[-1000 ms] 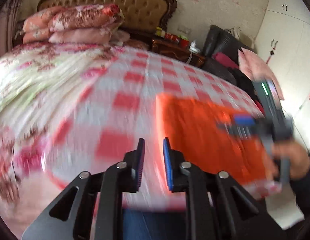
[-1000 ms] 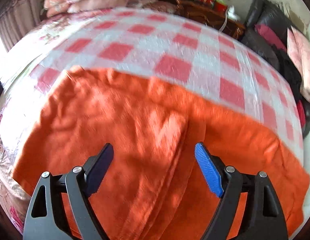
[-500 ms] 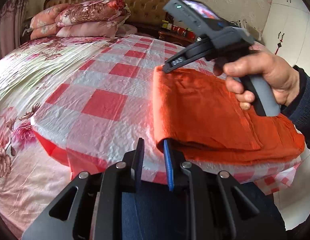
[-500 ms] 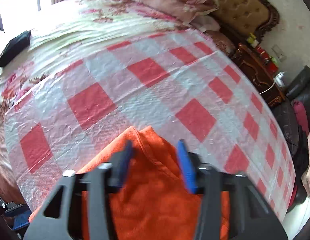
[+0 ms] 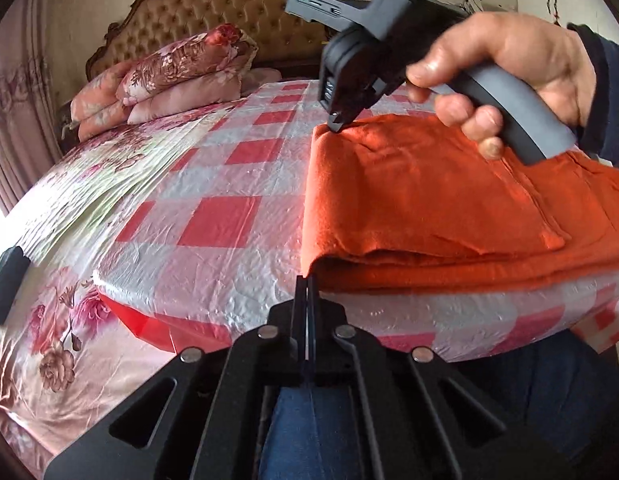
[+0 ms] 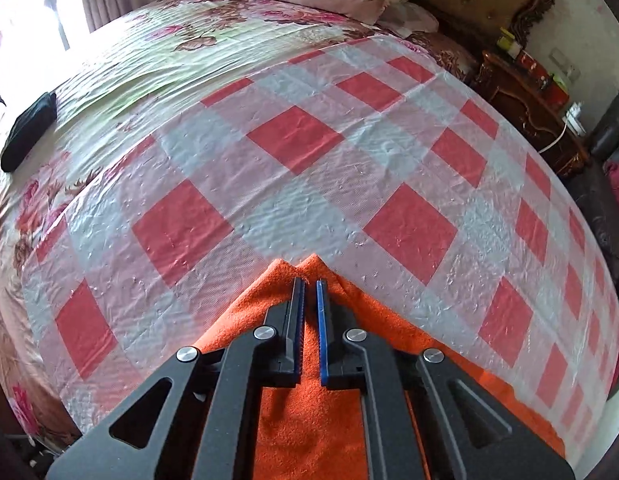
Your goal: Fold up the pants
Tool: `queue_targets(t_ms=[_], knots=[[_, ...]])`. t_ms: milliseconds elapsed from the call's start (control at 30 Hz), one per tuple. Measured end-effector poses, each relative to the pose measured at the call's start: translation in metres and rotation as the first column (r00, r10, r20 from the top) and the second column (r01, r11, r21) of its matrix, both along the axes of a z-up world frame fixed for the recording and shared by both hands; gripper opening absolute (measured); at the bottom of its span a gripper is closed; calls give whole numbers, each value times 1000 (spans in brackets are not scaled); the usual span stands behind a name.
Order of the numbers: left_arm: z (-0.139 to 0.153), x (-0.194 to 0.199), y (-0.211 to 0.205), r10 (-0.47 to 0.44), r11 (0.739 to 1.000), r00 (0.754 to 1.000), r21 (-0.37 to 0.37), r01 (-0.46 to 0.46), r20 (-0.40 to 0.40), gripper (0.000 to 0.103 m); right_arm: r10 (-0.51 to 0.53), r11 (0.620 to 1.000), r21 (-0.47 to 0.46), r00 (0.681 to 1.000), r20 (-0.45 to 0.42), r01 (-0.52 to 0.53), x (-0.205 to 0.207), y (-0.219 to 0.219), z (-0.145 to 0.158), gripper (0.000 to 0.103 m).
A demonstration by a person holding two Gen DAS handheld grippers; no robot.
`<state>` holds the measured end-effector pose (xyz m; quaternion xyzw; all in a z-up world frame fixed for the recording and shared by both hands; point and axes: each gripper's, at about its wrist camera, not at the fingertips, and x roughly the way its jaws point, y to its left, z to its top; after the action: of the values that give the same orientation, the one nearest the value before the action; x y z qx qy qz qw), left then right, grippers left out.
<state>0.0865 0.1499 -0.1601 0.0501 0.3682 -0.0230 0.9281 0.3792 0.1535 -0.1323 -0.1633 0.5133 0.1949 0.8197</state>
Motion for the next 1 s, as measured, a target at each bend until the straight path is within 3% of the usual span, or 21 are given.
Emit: queue_targets(t_ms=[33,100,333,433,533,600,633,667,700,767,867,1000], knots=[[3,-2,0,4,1000,1000,-2,-4,9,2,-2,1000,4,1000,-3,2,0,-1,0,5],[8,-7,-4,5,999,999,32,-6,44,22,1,1000,4,1000,-3,-1,-1,-1,0,5],[-1,-1,-25,19,979,997,202,-34,73,26,5,1000,-25,1000,12,-5,-4,3,-1,5],[1,7,-29,43,973,996,221,-60,80,28,0,999,-32,1000,20,1,-6,4,-1,5],[-5,17,-38,117,945,988,296,-142,100,31,-11,999,-43,999,31,13,-7,5,-1,5],[-8,20,-49,167,912,977,357,-203,129,31,-22,998,-53,999,45,24,-9,7,-2,5],[-10,21,-55,178,890,972,396,-226,156,27,-27,998,-59,998,53,30,-10,8,-2,5],[-14,22,-61,178,874,969,424,-236,172,15,-32,997,-64,998,62,36,-11,9,-2,5],[-17,22,-64,176,873,970,430,-232,166,6,-39,997,-65,997,68,43,-12,9,-2,5],[-23,22,-66,169,876,974,430,-217,147,4,-47,996,-69,996,80,53,-12,9,-3,5],[-15,18,-55,145,910,981,371,-183,127,4,-32,994,-97,995,98,42,-12,11,-3,5],[-13,4,-46,62,932,993,351,-95,104,3,-15,993,-113,996,93,25,-9,13,-3,3]])
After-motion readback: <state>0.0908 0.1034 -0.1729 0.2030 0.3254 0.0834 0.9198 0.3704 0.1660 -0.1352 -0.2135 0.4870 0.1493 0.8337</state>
